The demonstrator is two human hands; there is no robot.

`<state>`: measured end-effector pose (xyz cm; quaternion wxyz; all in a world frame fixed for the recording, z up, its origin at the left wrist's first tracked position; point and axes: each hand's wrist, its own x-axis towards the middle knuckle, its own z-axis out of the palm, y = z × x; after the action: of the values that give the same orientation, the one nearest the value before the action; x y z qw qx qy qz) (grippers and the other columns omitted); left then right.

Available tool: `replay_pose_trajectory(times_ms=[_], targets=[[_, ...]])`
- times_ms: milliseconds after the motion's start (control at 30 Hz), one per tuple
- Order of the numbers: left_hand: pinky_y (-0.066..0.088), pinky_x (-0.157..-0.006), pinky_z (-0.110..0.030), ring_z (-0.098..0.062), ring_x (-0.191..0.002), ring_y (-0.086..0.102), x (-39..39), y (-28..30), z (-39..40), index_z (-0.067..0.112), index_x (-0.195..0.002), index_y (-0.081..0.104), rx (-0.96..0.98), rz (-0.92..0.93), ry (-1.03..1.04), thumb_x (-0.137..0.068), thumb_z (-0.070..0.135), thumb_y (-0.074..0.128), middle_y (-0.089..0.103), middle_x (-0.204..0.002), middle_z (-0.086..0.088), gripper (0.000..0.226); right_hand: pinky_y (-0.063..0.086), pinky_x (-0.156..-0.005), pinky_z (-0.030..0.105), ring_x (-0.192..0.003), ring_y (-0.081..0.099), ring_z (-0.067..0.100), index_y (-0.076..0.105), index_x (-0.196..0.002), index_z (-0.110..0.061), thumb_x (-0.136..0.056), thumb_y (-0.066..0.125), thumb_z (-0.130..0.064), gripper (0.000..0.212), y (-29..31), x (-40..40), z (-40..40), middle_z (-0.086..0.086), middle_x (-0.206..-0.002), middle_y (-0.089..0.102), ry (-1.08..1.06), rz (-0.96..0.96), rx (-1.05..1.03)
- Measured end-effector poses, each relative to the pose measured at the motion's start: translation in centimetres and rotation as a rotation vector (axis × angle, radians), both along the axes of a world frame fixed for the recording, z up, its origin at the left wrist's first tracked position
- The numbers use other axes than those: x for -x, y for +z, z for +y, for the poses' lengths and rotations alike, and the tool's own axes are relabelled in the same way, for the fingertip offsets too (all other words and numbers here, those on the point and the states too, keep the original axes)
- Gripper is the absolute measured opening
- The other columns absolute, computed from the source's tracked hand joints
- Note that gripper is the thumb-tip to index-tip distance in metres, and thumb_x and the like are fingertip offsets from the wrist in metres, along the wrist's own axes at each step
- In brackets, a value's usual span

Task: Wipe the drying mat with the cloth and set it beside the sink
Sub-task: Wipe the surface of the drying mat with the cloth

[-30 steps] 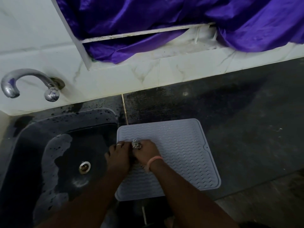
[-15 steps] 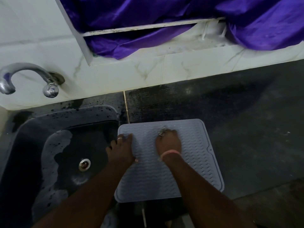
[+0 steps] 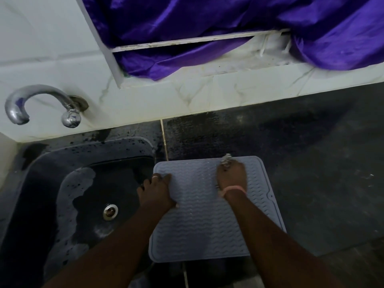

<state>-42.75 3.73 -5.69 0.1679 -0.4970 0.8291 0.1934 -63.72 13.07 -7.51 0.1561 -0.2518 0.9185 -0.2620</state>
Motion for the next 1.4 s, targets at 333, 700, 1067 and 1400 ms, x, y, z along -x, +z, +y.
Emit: replay_pose_trajectory(times_ms=[333,700,1067,1400], targets=[[0.028,-0.110,-0.054,-0.030,-0.135,0.037,-0.7,-0.9,0.0,0.040,-0.146,0.033,0.110,0.098,0.031,-0.076,0.046,0.076,0.033,-0.153,-0.001,0.083,0.042,-0.091,0.038,-0.104,0.057,0.034,0.059,-0.120,-0.002,-0.095,0.039,-0.021,0.037,-1.9,-4.0,-4.7,0.018,-0.115,0.062,0.071,0.137,-0.198],[0.031,-0.107,-0.053,-0.031,-0.129,0.043,-0.6,-0.2,-0.7,0.028,-0.138,0.041,0.100,0.124,0.094,-0.077,0.042,0.072,0.046,-0.142,-0.001,0.070,0.051,-0.091,0.030,-0.098,0.066,0.017,0.073,-0.107,-0.016,-0.093,0.060,-0.027,0.023,0.3,-6.7,-5.8,0.004,-0.105,0.073,0.476,-0.427,0.196],[0.033,-0.113,-0.049,-0.033,-0.139,0.033,2.9,-1.0,-2.4,0.029,-0.152,0.031,0.056,0.087,-0.040,-0.079,0.039,0.074,0.034,-0.155,-0.005,0.085,0.045,-0.090,0.035,-0.109,0.056,0.037,0.069,-0.099,-0.003,-0.091,0.049,-0.020,0.028,0.2,8.1,1.2,0.018,-0.104,0.069,-0.190,0.069,-0.144],[0.036,-0.111,-0.051,-0.031,-0.138,0.036,2.6,-1.2,-2.3,0.029,-0.153,0.033,0.086,0.108,-0.020,-0.074,0.040,0.079,0.035,-0.156,-0.002,0.092,0.044,-0.096,0.037,-0.114,0.055,0.035,0.063,-0.108,-0.001,-0.096,0.050,-0.021,0.028,1.2,4.5,-2.5,0.020,-0.121,0.060,-0.092,-0.096,-0.166]])
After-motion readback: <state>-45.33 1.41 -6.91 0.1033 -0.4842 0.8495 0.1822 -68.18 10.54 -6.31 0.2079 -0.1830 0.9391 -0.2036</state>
